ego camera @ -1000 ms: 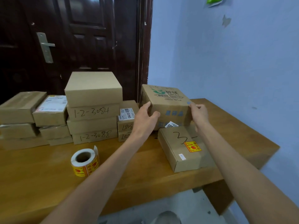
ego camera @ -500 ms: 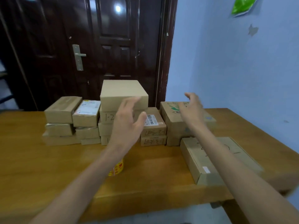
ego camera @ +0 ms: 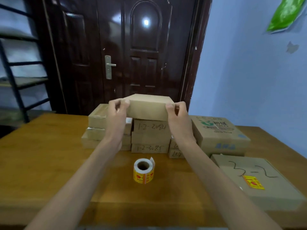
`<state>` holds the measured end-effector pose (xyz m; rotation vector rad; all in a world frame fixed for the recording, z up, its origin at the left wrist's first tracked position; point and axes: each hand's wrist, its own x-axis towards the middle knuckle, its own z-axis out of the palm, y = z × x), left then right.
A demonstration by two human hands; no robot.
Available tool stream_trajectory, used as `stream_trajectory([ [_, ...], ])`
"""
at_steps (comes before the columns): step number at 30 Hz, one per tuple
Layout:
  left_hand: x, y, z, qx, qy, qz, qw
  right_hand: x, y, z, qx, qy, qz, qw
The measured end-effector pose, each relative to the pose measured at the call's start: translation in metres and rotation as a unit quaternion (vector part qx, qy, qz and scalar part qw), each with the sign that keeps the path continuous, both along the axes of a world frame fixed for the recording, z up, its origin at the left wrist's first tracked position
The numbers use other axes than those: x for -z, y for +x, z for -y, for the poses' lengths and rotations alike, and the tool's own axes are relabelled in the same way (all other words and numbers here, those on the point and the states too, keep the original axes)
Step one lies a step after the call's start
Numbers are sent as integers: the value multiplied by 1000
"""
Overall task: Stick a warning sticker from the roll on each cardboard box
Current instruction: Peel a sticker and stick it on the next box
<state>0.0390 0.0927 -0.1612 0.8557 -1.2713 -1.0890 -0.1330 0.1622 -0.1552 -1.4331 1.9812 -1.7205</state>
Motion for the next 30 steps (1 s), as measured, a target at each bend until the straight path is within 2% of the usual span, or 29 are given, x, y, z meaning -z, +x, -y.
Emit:
stream_trajectory([
  [2,-5,23,-11,-15,-3,-34,999,-5,18,-13,-26,-31,16,999],
  [5,-7,67,-30,-37,18,-64,997,-2,54,-28,-71,-50,87,992],
  [10,23,154,-77,-78,29,-55,995,34,122,-53,-171,-71,210,960],
  [12,41,190,-89,-84,75,-60,992,54,143,-56,-207,-66,215,952],
  [17,97,244,-92,-113,213,-52,969,96,172,-48,-284,7,100,954],
  [20,130,247,-101,-49,293,-65,953,108,170,-37,-283,54,20,957],
  [23,146,241,-109,0,329,-95,940,117,153,-28,-272,117,-81,952],
  [26,153,235,-103,-21,321,-101,941,129,122,-32,-177,96,-156,967],
  [28,157,228,-99,-36,316,-85,944,137,91,-39,-91,66,-165,980],
  [30,162,220,-99,-34,313,-81,946,144,62,-45,-43,86,-178,979],
])
